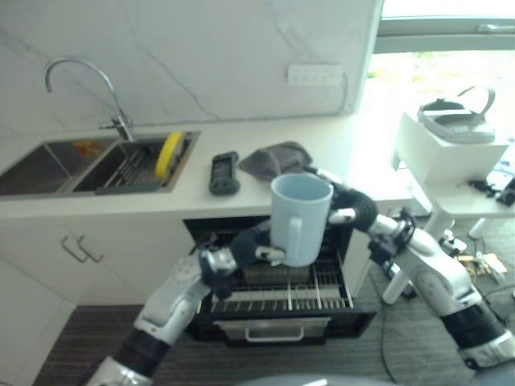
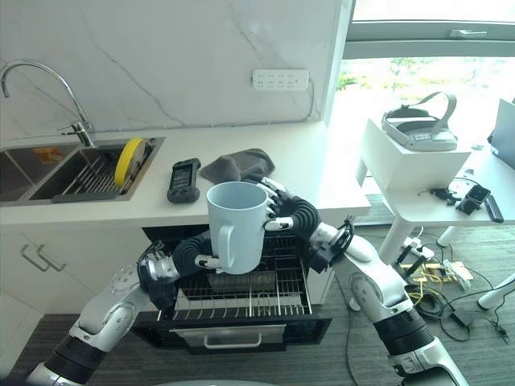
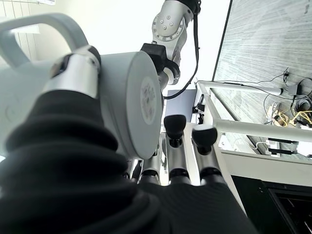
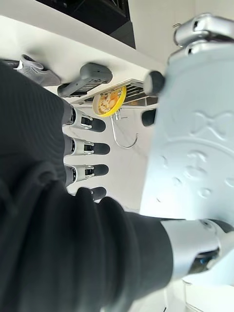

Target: Place the dishes in the dishwasher.

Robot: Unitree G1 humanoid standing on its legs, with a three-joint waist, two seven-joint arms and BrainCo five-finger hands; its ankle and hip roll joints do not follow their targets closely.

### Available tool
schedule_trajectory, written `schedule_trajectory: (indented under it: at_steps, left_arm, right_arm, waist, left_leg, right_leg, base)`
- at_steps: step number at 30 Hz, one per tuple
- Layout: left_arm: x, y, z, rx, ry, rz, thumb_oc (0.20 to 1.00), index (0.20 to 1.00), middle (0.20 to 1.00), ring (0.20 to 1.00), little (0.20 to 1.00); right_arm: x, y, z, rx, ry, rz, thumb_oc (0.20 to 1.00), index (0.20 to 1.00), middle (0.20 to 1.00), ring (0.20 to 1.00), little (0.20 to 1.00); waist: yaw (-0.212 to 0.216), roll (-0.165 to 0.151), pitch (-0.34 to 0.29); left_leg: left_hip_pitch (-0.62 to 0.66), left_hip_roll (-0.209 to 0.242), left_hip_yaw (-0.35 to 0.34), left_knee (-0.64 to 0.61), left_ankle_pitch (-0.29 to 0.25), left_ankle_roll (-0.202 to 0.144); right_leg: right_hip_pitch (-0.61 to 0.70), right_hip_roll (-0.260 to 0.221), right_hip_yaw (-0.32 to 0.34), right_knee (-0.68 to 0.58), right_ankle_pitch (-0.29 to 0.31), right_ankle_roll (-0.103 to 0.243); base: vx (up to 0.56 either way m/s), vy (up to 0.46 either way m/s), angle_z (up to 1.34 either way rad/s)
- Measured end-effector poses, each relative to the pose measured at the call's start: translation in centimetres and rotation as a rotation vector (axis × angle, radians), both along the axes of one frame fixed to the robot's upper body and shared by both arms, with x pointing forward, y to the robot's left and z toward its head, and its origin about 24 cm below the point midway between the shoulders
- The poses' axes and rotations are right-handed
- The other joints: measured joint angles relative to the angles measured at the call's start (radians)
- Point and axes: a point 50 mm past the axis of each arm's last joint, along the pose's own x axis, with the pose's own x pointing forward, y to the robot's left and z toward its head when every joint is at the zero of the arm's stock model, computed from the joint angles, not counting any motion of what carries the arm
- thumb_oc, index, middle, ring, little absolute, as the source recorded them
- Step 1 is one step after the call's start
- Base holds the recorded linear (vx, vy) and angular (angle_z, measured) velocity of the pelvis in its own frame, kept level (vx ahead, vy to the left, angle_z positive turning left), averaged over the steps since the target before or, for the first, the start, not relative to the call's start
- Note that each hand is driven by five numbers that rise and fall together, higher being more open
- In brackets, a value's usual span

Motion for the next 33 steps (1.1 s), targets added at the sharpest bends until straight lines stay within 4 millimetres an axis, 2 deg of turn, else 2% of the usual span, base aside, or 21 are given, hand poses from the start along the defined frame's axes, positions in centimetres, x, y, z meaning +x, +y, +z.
schedule_trajectory:
  at_steps: [8, 19, 33]
  left_arm:
    - [-0.2, -0.2, -0.9, 0.015, 0.037, -0.017, 0.2, 0.2, 0.2, 0.2, 0.2]
    - [-0.3, -0.1, -0.9, 0.019, 0.034, -0.041, 0.2, 0.2, 0.2, 0.2, 0.2]
    - [-0.4, -0.1, -1.0, 0.027, 0.041, -0.066, 0.2, 0.2, 0.2, 0.2, 0.2]
  right_arm:
    - [-0.3, 0.3, -0.1, 0.007, 0.018, 0.063, 1.0, 1.0, 1.0, 1.0, 1.0]
    - [-0.7, 0.8, 0.5, 0.021, 0.007, 0.115, 1.0, 1.0, 1.0, 1.0, 1.0]
    - [-1.2, 1.5, 0.1, 0.009, 0.027, 0.171, 1.0, 1.0, 1.0, 1.0, 1.0]
  waist:
    - [0.0, -0.002, -0.001]
    - [-0.002, -0.003, -0.001]
    - [-0.003, -0.006, 0.001]
  left_leg:
    - [-0.001, 0.0, -0.001, 0.0, 0.0, 0.0]
    - [-0.001, 0.0, -0.001, 0.0, 0.0, 0.0]
    - [0.0, 0.0, 0.002, 0.0, 0.0, 0.0]
  right_leg:
    - [0.002, 0.0, 0.0, 0.0, -0.001, 0.001]
    - [0.0, 0.0, 0.0, 0.0, -0.004, 0.005]
    - [0.0, 0.001, 0.002, 0.0, -0.004, 0.005]
  base:
    - [0.0, 0.0, 0.0]
    - [0.0, 0.0, 0.0]
    - [0.0, 0.0, 0.0]
